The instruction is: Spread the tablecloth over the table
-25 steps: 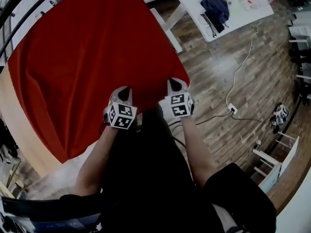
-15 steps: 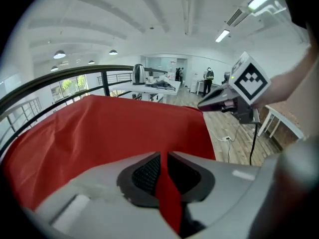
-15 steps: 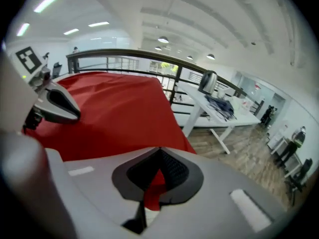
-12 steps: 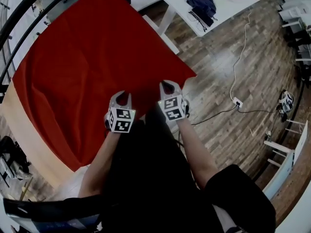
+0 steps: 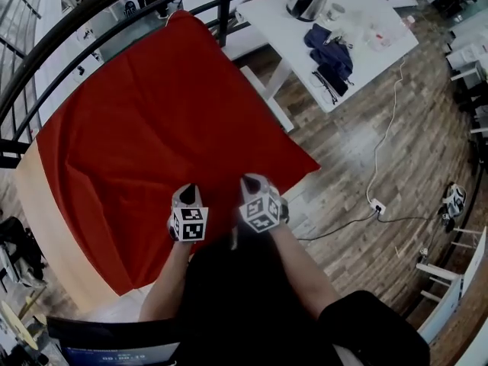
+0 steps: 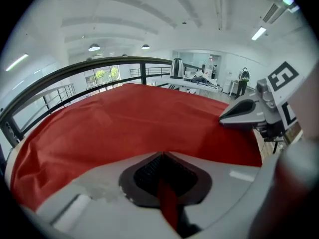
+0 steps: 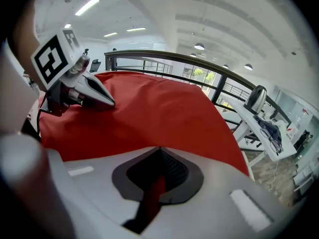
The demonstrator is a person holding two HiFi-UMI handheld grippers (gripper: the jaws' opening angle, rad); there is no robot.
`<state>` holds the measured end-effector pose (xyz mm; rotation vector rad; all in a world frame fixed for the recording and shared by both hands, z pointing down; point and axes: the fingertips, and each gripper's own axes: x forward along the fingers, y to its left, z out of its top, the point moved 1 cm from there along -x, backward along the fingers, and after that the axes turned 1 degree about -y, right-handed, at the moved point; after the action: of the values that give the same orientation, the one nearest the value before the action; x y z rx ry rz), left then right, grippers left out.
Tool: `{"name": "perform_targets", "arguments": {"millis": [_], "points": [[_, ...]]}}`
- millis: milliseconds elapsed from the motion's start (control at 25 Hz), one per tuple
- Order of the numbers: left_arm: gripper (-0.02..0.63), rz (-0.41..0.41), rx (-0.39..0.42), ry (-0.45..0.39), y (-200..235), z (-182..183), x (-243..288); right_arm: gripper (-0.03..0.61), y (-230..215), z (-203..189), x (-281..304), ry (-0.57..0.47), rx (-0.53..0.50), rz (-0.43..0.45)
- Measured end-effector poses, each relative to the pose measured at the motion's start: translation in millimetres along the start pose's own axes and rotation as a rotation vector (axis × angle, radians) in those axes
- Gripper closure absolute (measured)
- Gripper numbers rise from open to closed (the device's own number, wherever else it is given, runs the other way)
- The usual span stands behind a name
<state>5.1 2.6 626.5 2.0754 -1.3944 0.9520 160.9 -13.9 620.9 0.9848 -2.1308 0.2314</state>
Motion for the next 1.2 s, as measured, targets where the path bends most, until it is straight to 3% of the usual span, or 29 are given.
{"name": "perform_targets", "arguments": {"millis": [360, 560, 1200], "points": [[0.617, -0.042, 0.006, 0.004, -38, 27, 26, 0.569, -51, -20, -11, 0.022, 0.023, 0.01], [0.617, -0.036, 0.014, -0.007, -53, 42, 36, 0.569, -75, -26, -13, 0.03, 0.089, -0.005], [0.617, -0.026, 0.027, -0.013, -88, 77, 67, 0.569, -123, -37, -13, 0.068, 0.046, 0.022]]}}
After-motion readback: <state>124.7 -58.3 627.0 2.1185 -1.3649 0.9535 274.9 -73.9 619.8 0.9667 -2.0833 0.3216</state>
